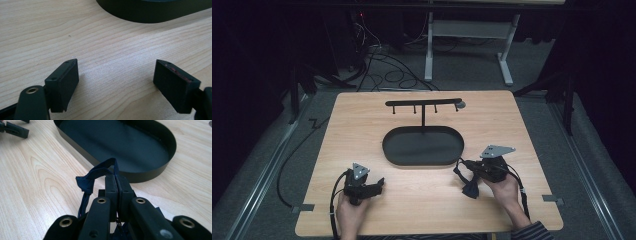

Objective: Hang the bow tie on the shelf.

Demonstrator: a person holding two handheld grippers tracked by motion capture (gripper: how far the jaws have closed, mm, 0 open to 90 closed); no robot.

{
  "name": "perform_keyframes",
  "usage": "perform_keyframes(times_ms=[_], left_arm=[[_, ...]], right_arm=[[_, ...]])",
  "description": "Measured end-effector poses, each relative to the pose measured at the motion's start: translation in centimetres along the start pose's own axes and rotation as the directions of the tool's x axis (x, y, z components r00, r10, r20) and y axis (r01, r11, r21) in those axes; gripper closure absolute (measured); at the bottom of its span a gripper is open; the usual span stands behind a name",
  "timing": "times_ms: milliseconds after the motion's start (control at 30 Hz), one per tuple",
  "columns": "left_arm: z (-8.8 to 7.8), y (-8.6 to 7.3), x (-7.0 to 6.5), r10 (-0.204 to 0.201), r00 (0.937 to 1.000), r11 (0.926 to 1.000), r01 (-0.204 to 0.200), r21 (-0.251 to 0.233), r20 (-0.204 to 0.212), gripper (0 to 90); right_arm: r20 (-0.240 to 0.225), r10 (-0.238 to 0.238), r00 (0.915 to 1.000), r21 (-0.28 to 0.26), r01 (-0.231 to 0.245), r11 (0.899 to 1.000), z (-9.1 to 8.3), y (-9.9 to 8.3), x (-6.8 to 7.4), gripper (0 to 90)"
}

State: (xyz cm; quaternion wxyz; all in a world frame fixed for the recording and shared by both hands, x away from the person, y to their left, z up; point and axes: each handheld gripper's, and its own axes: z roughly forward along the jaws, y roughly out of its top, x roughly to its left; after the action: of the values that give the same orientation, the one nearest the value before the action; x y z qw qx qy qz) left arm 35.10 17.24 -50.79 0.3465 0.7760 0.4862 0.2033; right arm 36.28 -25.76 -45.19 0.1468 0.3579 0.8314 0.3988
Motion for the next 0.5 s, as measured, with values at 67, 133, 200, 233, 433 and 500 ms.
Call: perform_keyframes(times_ms=[67,133,200,233,433,500], left_arm=[[0.0,0.0,0.0,0.0,1.0,1.0,0.0,0.0,0.001,20.8],[0.0,0.0,0.0,0.0,1.0,1.0,0.0,0.0,0.0,20.8],[0.0,0.0,0.0,0.0,1.0,1.0,0.0,0.0,0.0,20.8],[0.0,0.0,0.0,0.0,1.0,1.0,0.0,0.0,0.0,20.8],[0.0,0.0,0.0,0.0,1.0,1.0,0.0,0.0,0.001,20.8],[0.0,0.0,0.0,0.0,1.0,1.0,0.0,0.0,0.0,20.8]], right_arm=[[0.0,0.003,1.0,-0.007,-0.003,1.0,-0.2,0.1,-0.1,90.0],[0.0,0.004,1.0,-0.015,-0.004,1.0,-0.4,0.3,-0.1,90.0],[0.003,0.004,1.0,-0.02,-0.004,1.0,-0.7,0.5,-0.2,90.0],[0.001,0.002,1.0,-0.027,-0.002,1.0,-0.8,0.6,-0.3,90.0],[0.013,-0.007,0.9999,-0.034,0.008,0.999,-1.4,1.3,-0.8,90.0],[0.017,-0.006,0.9998,-0.04,0.007,0.999,-1.6,1.5,-0.8,90.0]])
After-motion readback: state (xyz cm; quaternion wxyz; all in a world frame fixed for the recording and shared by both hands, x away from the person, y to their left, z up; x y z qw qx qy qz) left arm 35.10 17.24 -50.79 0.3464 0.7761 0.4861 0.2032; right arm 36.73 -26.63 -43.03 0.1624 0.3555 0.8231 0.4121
